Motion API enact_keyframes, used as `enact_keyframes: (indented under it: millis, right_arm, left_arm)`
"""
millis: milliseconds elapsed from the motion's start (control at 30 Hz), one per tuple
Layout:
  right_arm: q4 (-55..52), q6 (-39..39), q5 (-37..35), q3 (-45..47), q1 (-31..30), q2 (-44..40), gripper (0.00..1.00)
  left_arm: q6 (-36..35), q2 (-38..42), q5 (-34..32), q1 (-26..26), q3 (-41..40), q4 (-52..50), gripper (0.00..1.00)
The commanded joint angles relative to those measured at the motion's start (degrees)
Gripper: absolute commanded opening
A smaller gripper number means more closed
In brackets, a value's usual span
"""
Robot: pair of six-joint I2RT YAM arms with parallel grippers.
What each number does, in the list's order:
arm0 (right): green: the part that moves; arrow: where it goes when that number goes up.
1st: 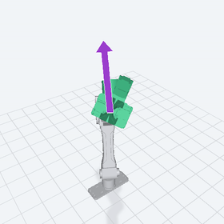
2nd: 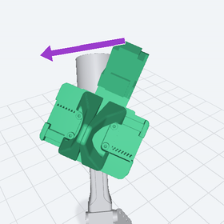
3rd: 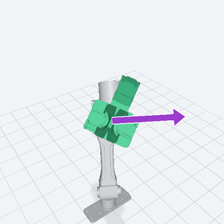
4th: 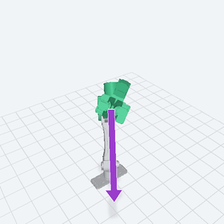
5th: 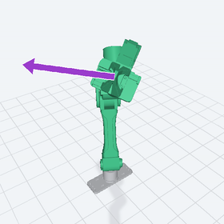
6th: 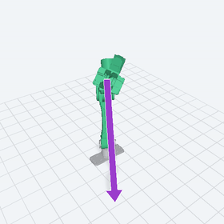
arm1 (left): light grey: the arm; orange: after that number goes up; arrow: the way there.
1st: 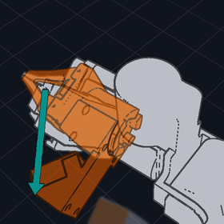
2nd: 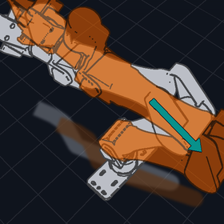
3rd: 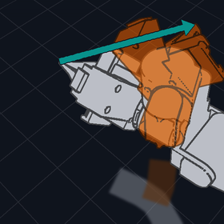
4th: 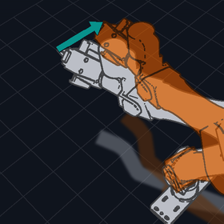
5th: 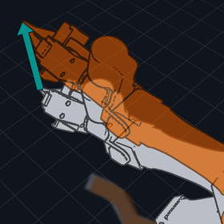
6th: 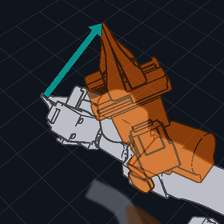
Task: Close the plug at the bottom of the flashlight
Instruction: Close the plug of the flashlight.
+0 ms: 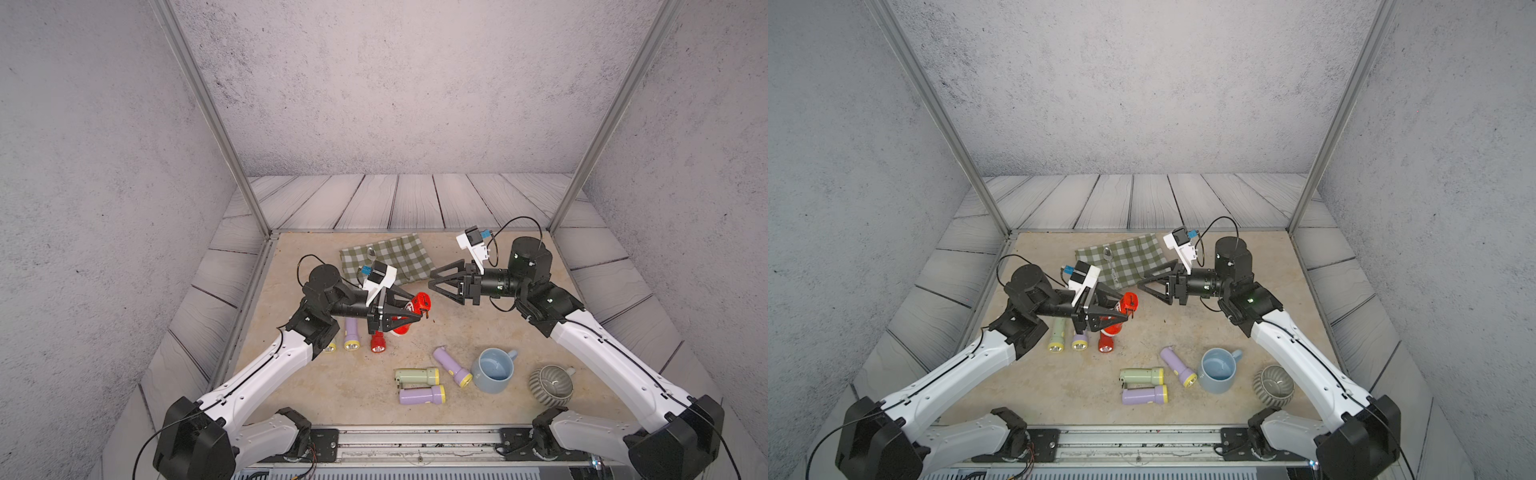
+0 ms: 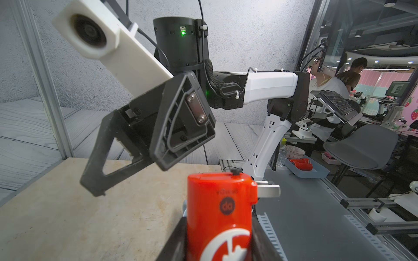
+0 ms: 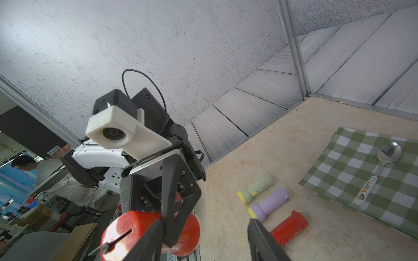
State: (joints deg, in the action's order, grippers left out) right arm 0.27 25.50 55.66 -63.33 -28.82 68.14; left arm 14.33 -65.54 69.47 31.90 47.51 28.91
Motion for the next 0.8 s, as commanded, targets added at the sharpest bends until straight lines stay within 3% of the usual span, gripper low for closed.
enact_keyframes:
  millis: [0, 567, 767]
  right_arm:
    - [1.61, -0.04, 2.36, -2.04, -0.97, -0.60, 0.62]
    - [-0.28, -2.58, 3.52, -4.04, -3.44, -0.64, 0.63]
    - [2.67, -0.66, 8.68, -4.18, -3.66, -0.40, 0.63]
  left_arm:
    - [0.92, -0.17, 1.79, 0.09, 0.87, 1.59, 0.00]
    - [1.13, -0.51, 2.79, 0.09, 1.52, 1.86, 0.00]
    - [1.01, -0.39, 3.23, 0.09, 1.43, 1.86, 0.00]
